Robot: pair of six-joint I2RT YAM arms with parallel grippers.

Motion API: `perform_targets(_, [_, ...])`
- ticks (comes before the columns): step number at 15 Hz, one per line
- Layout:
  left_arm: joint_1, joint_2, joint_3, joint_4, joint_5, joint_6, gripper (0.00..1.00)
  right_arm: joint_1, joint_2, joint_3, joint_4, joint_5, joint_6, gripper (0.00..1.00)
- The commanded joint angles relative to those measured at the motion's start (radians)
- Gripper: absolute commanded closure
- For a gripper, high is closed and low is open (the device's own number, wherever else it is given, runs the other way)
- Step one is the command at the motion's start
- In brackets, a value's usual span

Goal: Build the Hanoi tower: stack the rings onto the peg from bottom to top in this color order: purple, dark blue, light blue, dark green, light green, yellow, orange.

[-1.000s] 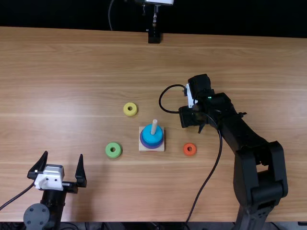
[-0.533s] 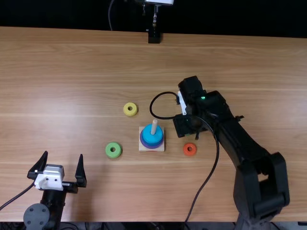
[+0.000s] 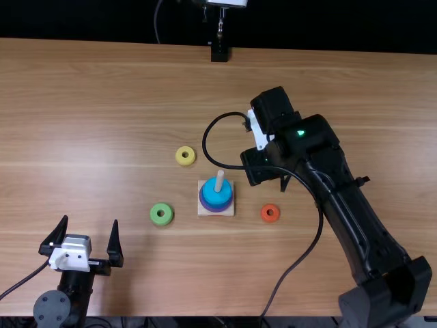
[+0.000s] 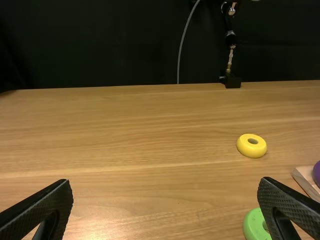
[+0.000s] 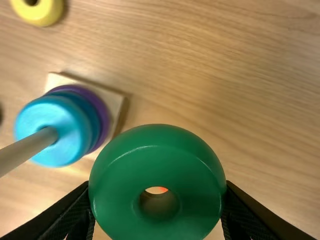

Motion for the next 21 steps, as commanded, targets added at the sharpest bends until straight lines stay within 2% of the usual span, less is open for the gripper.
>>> perform_targets(1, [0.014,-0.012,-0.022,-0.013,0.002,0.010,0.00,0.029,-0.019,0.093,-0.031,-0.002,0.003,1.00])
perform_targets(7, [0.014,-0.012,-0.022,-0.013,0.002,0.010,0.00,0.167,-0.013,0.208,-0.082,-0.001,0.014,1.00])
perform_targets(8, [0.014,-0.012,-0.022,-0.013,0.002,0.010,0.00,0.186,-0.013,0.208,-0.082,-0.001,0.054,1.00])
perform_targets(9, [0.014,-0.012,-0.022,-0.013,0.002,0.010,0.00,0.199,-0.013,0.208,-0.084,-0.001,0.078,1.00])
perform_targets(12, [0.014,-0.012,-0.022,-0.013,0.002,0.010,0.00,0.227,-0.014,0.197,-0.082,-0.001,0.082,1.00])
perform_targets(21, [0.014,-0.012,-0.022,-0.013,0.002,0.010,0.00,0.216,-0.019,0.193,-0.079,0.005,0.078,1.00])
